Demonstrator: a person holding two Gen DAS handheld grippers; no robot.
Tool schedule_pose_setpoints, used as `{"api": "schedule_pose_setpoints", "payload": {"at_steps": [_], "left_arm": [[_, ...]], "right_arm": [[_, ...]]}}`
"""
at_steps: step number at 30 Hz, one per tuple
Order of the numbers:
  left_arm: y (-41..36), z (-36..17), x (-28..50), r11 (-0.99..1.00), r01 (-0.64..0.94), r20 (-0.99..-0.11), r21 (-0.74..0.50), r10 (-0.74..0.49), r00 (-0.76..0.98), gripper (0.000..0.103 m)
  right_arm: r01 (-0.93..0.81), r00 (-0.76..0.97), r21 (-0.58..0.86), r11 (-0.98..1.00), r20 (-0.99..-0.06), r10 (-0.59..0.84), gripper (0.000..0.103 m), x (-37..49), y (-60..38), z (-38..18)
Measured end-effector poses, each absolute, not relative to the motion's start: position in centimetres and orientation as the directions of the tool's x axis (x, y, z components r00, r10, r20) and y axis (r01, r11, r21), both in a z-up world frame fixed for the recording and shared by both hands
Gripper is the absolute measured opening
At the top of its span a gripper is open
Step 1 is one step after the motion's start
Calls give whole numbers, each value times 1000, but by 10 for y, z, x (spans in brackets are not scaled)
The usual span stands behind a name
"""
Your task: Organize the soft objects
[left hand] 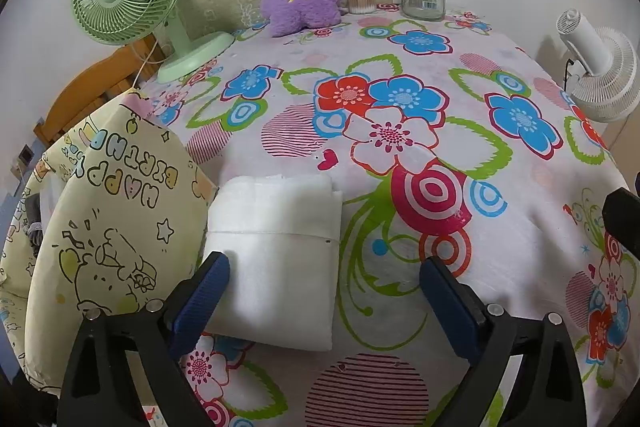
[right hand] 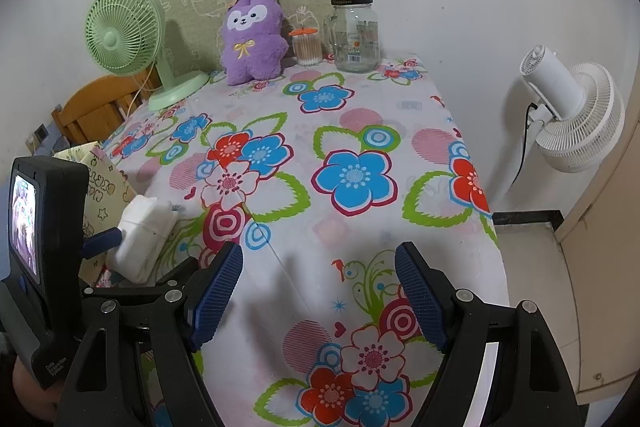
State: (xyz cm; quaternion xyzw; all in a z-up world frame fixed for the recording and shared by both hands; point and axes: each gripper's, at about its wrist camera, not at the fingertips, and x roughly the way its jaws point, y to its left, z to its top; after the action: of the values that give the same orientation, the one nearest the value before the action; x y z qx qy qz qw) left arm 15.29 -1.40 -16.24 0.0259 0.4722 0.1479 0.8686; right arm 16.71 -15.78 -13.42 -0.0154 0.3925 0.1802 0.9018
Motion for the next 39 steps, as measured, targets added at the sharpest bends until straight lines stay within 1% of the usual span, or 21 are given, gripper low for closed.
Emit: {"api": "schedule_pose_setpoints", "payload": {"at_steps": [2,4,5,6,7,8,9,10,11,12,20,28,39], "left_arm": [[-15,-162,152,955,-230,-813,185,281,511,86],[-14,-160,151,956,-230,-811,184,279,513,67],[-15,-160,150,958,-226,-813,178,273,515,59],[-15,-159,150,961,-218,-814,170,262,518,40],[-14,-158,150,962,-213,-814,172,260,519,26],[-15,-158,150,961,-213,-812,176,264,520,18],[-14,-157,149,959,-217,-809,183,272,521,4],[-11,-154,147,961,-220,-807,166,261,530,0],[-9,-153,146,967,-215,-809,138,236,538,0],[-5,-150,145,976,-202,-817,85,184,547,0],[-14,-128,134,990,-137,-776,33,111,620,0],[-12,-122,130,986,-160,-757,49,141,638,0],[-12,-100,121,992,-127,-719,14,98,688,0]], "right_arm": [[-338,625,111,935,-716,311,81,167,-158,-136],[-338,625,113,934,-715,313,81,166,-158,-136],[-338,625,113,934,-715,313,81,166,-158,-136],[-338,625,112,934,-715,312,81,166,-158,-136],[-339,626,112,934,-714,313,81,166,-157,-136],[-340,627,113,934,-712,315,81,165,-157,-135],[-341,628,114,933,-711,316,81,165,-157,-135],[-342,629,114,933,-710,317,81,164,-157,-134],[-343,630,115,932,-709,319,81,164,-156,-134],[-343,630,116,932,-708,319,81,164,-156,-133],[-354,630,115,928,-704,328,81,162,-151,-130],[-349,633,115,930,-702,325,81,161,-153,-129],[-352,632,118,928,-701,329,81,159,-152,-127]]}}
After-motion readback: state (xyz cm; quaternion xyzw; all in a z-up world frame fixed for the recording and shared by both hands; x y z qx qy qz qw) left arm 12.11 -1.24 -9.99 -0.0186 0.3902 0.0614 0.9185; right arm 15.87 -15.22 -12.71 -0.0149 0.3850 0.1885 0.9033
